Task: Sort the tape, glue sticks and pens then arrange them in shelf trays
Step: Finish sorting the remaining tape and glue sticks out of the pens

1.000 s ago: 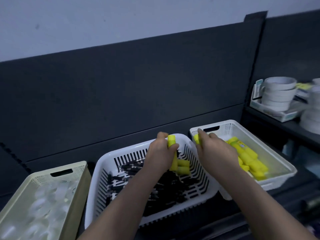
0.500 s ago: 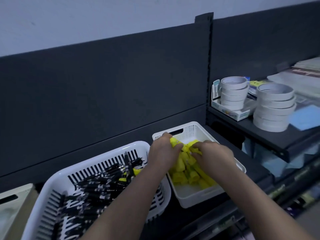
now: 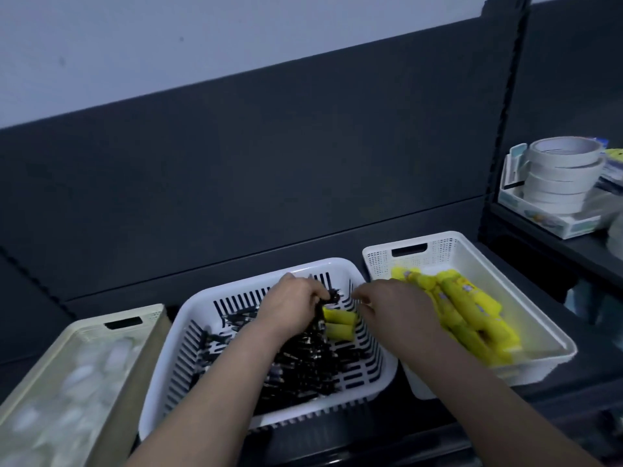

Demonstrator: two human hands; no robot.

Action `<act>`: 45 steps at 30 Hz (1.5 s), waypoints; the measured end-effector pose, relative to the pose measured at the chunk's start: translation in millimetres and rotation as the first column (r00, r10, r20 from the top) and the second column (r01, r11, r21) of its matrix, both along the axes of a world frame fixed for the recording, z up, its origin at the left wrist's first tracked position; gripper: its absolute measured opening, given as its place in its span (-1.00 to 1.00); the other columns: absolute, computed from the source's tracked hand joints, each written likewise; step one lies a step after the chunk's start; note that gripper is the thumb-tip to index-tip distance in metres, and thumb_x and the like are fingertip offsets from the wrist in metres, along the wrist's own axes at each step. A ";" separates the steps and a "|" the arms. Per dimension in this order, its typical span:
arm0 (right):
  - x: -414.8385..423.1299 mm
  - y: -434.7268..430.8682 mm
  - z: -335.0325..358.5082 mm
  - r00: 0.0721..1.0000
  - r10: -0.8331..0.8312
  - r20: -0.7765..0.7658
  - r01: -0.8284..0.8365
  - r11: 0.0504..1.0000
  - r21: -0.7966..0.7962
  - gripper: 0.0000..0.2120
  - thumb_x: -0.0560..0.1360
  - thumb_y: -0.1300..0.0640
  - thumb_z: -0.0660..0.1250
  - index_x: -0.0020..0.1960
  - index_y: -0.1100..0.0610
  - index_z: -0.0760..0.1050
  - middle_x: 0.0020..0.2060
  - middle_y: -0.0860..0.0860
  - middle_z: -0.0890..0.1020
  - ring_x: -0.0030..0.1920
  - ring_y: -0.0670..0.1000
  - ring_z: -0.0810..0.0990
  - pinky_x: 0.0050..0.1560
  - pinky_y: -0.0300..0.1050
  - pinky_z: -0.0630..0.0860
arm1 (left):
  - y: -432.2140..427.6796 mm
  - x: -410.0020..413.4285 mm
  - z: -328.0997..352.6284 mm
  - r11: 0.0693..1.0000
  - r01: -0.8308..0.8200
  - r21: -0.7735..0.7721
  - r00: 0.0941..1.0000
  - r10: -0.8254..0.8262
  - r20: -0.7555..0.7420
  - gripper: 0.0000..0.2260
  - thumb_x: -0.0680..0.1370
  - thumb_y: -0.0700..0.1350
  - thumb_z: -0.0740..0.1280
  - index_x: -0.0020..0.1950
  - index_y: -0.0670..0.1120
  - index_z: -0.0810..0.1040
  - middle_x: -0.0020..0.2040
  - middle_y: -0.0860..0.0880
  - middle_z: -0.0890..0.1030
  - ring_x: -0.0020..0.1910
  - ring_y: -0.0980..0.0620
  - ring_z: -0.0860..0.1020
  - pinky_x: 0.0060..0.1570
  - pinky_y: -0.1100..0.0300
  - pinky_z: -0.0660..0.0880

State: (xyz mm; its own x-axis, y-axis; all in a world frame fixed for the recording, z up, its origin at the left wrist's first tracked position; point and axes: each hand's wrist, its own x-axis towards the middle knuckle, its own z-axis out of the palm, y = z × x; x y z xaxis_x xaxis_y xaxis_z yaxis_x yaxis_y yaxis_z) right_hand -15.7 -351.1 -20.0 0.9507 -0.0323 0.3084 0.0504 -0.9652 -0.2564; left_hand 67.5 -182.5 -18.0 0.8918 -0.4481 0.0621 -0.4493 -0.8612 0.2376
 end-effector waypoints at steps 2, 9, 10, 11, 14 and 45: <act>-0.2 5.2 -2.9 1.000 0.007 -0.014 -0.007 1.000 -0.027 -0.78 0.54 -0.01 0.19 0.11 -0.06 0.55 -0.01 -0.05 0.64 0.04 0.03 0.55 -0.17 -0.12 0.39 | -2.6 -2.9 -6.1 0.984 0.123 0.131 0.992 -0.119 -0.037 -0.61 0.54 -0.25 0.20 0.21 0.18 0.56 0.14 0.04 0.59 0.16 -0.03 0.42 0.09 0.08 0.42; 0.1 19.9 -2.5 0.999 -0.022 -0.047 0.018 0.997 -0.070 -0.78 0.55 0.01 0.19 0.13 -0.06 0.54 0.00 -0.06 0.63 0.08 0.03 0.53 -0.13 -0.13 0.38 | 27.5 -6.7 -4.1 0.930 0.110 0.352 0.993 -0.119 0.003 -0.72 0.51 -0.23 0.23 0.07 0.10 0.58 0.12 0.02 0.56 0.20 -0.04 0.35 0.10 0.07 0.28; 0.1 22.2 -2.9 0.998 -0.024 -0.053 0.021 0.997 -0.069 -0.78 0.55 0.01 0.19 0.13 -0.06 0.54 0.01 -0.06 0.64 0.08 0.03 0.53 -0.11 -0.12 0.39 | 36.0 -5.8 -3.5 0.935 0.087 0.343 0.996 -0.084 -0.022 -0.70 0.51 -0.23 0.22 0.08 0.11 0.58 0.12 0.00 0.55 0.21 -0.04 0.36 0.12 0.08 0.29; -0.2 24.0 -3.1 0.998 -0.027 -0.060 0.023 0.997 -0.069 -0.78 0.55 0.00 0.20 0.14 -0.07 0.54 0.01 -0.06 0.64 0.08 0.04 0.54 -0.09 -0.12 0.39 | 44.0 -5.2 -2.3 0.944 0.065 0.324 0.998 -0.055 -0.040 -0.68 0.50 -0.25 0.22 0.08 0.11 0.59 0.12 -0.01 0.54 0.21 -0.04 0.37 0.14 0.09 0.30; 0.7 28.6 -3.9 0.996 -0.037 -0.077 0.031 0.997 -0.074 -0.78 0.55 -0.01 0.21 0.15 -0.08 0.54 0.02 -0.06 0.64 0.08 0.04 0.55 -0.08 -0.11 0.38 | 62.8 -6.1 5.1 0.944 0.025 0.328 0.996 0.005 -0.093 -0.68 0.48 -0.28 0.25 -0.03 0.11 0.66 0.08 -0.01 0.54 0.17 -0.02 0.41 0.22 0.09 0.33; 54.9 72.3 -15.6 0.903 -0.100 -0.419 -0.004 0.971 -0.241 -0.77 0.49 0.34 0.21 -0.29 0.15 0.28 -0.31 0.01 0.42 -0.06 0.10 0.58 -0.21 -0.09 0.36 | 76.4 7.6 5.7 0.840 -0.276 -0.468 0.956 0.192 -0.220 -0.75 0.49 0.01 0.39 0.13 -0.01 0.50 -0.22 0.03 0.62 -0.21 0.16 0.51 -0.33 0.24 0.38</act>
State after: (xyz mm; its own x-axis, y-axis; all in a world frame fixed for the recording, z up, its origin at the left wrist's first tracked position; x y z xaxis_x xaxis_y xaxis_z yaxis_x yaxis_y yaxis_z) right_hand 39.2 -278.8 -35.6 0.9910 -0.0593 -0.1202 -0.0613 -0.9980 -0.0133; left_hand 75.1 -106.1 -12.3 0.9825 -0.1738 0.0665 -0.1695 -0.6883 0.7053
